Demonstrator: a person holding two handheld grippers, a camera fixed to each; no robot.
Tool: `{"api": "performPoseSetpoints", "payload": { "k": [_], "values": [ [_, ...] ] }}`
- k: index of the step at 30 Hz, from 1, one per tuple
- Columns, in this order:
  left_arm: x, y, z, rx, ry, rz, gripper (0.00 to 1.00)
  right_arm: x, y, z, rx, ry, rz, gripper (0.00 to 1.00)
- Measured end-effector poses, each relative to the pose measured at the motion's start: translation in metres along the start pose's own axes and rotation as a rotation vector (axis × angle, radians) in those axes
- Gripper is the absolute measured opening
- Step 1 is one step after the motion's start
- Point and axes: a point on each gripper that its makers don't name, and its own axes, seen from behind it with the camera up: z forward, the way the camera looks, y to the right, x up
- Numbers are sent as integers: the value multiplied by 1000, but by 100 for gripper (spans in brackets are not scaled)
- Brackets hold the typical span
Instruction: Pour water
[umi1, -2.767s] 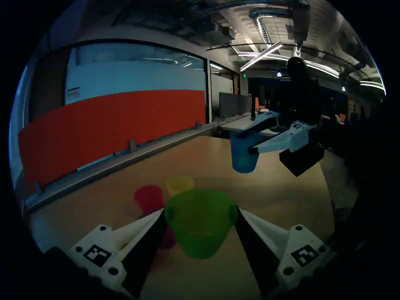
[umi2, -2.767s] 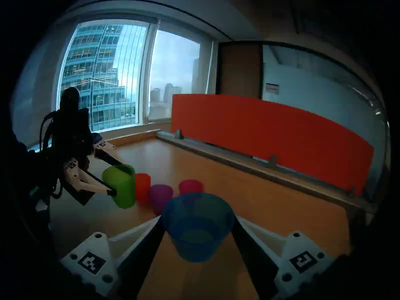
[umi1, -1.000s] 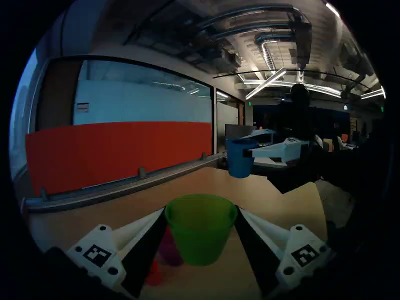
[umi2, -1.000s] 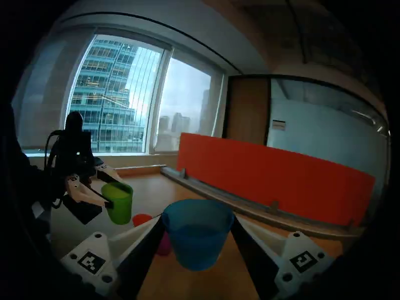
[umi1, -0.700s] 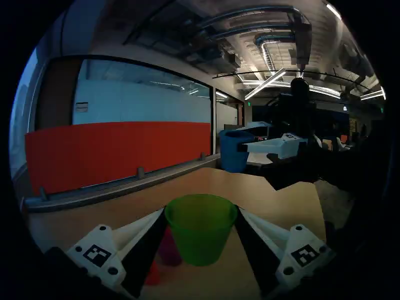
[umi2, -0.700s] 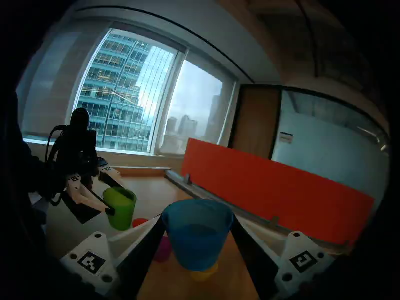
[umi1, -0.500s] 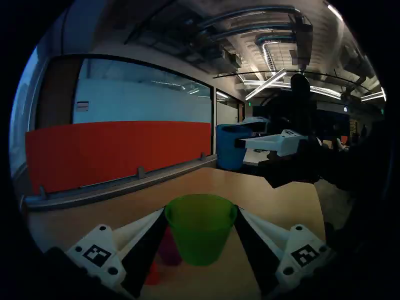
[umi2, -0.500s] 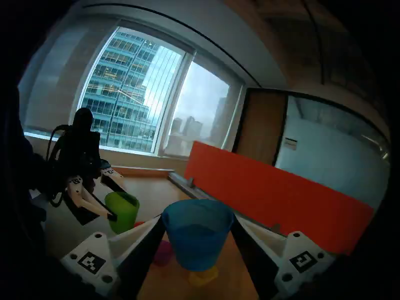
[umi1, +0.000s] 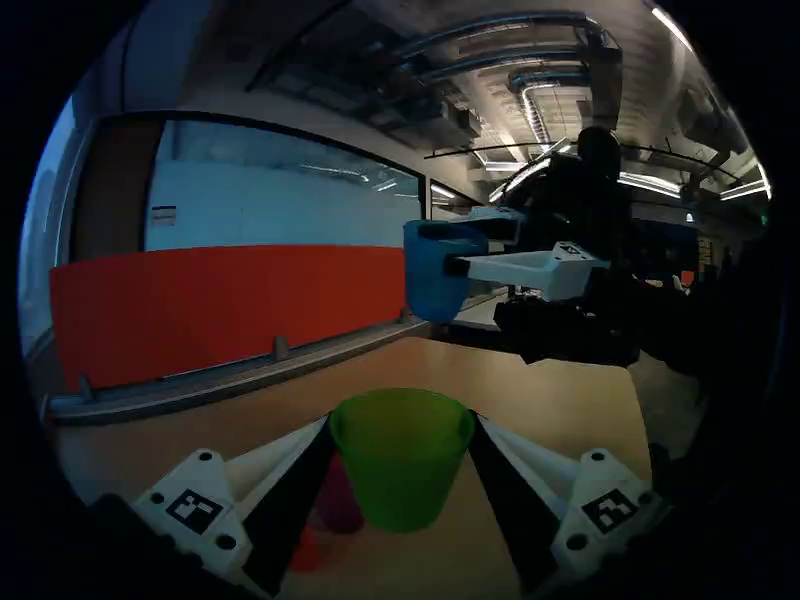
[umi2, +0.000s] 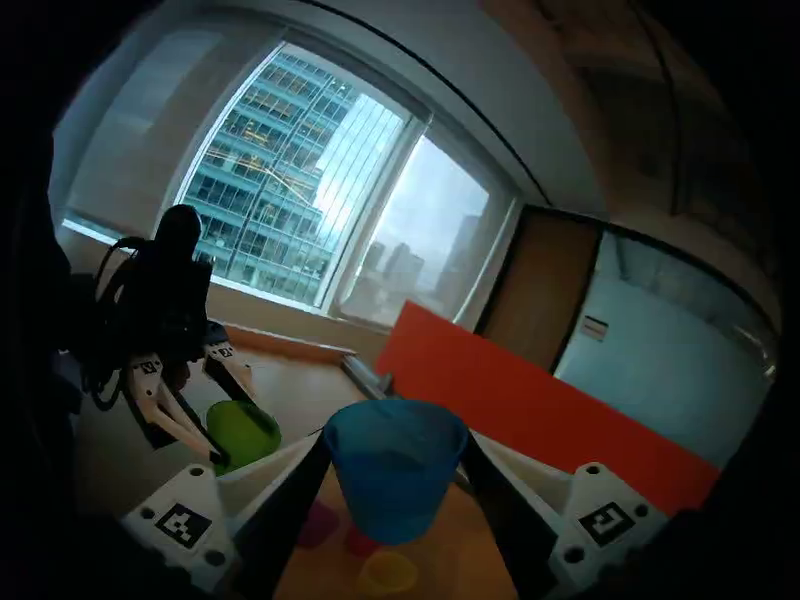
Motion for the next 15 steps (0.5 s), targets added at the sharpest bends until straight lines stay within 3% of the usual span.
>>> {"api": "performPoseSetpoints", "payload": {
  "k": [15],
  "values": [
    [6,4,4,-6,9,3,90,29,-3,23,27,27,-193,92]
  ]
}}
